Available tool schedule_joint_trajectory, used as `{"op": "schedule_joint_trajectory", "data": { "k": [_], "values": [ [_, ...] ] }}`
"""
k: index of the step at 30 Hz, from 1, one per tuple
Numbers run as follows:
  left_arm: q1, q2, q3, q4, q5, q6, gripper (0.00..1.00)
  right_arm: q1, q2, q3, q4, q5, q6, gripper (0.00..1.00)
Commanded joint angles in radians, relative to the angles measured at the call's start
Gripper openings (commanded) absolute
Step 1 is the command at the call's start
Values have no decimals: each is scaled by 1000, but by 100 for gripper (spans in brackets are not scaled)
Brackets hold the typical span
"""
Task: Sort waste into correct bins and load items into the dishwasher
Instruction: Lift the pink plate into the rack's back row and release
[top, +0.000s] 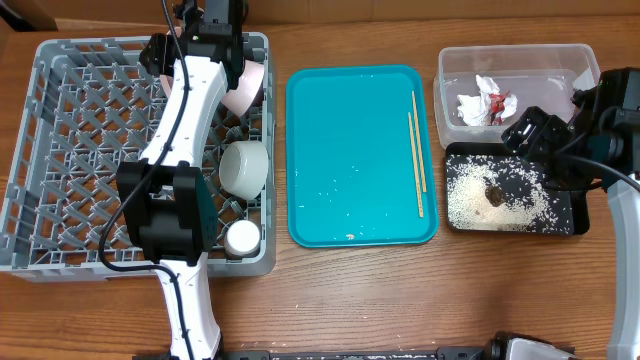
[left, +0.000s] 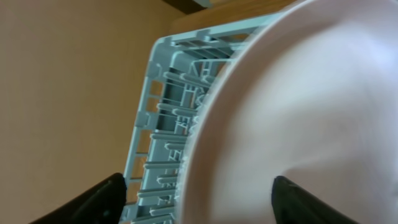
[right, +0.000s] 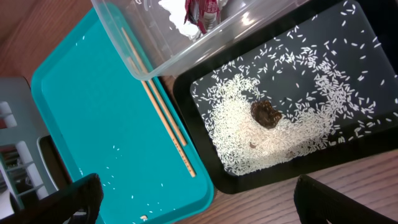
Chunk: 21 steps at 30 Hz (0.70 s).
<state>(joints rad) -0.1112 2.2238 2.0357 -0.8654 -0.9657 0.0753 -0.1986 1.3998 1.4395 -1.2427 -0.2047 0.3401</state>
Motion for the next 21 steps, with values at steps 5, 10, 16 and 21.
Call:
{"op": "schedule_joint_trajectory", "data": {
  "k": [5,10,16,21],
  "values": [
    [-21,-11,49,-92,102,-23,87,-5,0,21,3,6,-1,100],
    [-30,-61,222,-275,335,-115,100,-5,0,21,3,6,0,100],
    [-34,-134,489,-464,711,-188,100,-5,0,21,3,6,-1,100],
    [-45,-188,538,-554,1284,-285,100,-5,0,21,3,6,-1,100]
  ]
}}
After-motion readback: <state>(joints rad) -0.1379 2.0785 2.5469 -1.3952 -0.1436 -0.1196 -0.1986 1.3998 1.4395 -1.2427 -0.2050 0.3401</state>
